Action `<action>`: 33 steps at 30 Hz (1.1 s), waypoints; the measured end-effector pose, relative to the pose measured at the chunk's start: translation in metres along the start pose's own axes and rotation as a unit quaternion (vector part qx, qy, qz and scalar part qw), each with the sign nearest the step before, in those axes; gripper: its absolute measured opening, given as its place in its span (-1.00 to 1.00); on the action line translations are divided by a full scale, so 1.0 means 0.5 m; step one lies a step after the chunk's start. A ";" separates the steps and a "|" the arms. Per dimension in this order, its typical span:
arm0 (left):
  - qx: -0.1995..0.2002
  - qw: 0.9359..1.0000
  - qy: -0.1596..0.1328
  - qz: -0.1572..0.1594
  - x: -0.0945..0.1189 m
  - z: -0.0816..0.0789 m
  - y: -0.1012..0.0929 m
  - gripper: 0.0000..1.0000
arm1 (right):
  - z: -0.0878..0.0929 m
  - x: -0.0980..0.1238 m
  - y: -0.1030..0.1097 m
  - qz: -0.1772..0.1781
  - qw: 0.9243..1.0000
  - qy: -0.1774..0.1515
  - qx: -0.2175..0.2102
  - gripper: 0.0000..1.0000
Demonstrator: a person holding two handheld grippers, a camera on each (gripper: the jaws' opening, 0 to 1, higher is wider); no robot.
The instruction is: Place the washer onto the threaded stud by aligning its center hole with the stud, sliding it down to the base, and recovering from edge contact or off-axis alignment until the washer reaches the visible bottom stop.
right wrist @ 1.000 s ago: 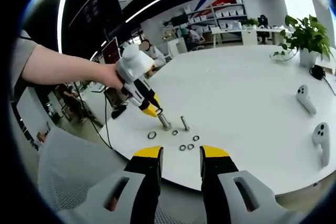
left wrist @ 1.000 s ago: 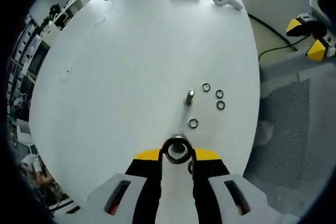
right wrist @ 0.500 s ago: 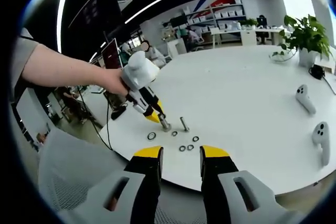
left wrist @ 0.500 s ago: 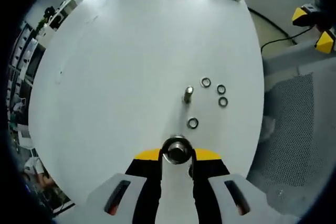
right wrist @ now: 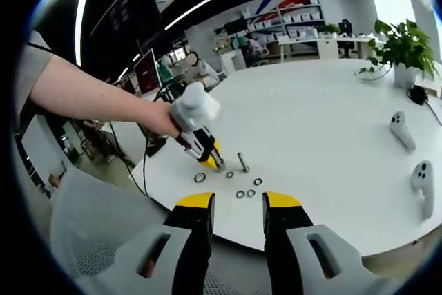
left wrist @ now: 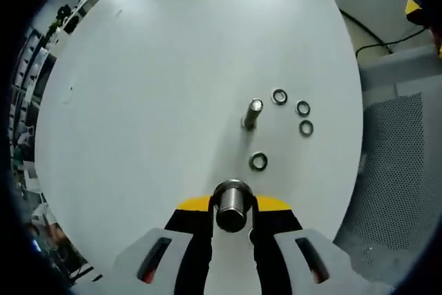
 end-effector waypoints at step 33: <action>0.113 0.993 -0.023 0.017 0.005 0.083 -0.015 -0.27 | 0.009 -0.005 0.006 -0.005 1.000 0.017 0.009 -0.41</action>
Point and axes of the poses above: the point that each gripper's makers call its tool centre point, and the gripper's own axes: x roughly backward along the fingers, y roughly to its left, z roughly out of its underside, the point moved 3 cm from there along x, roughly backward along the fingers, and after that the axes turned 4 degrees about y, right-handed, at the moved point
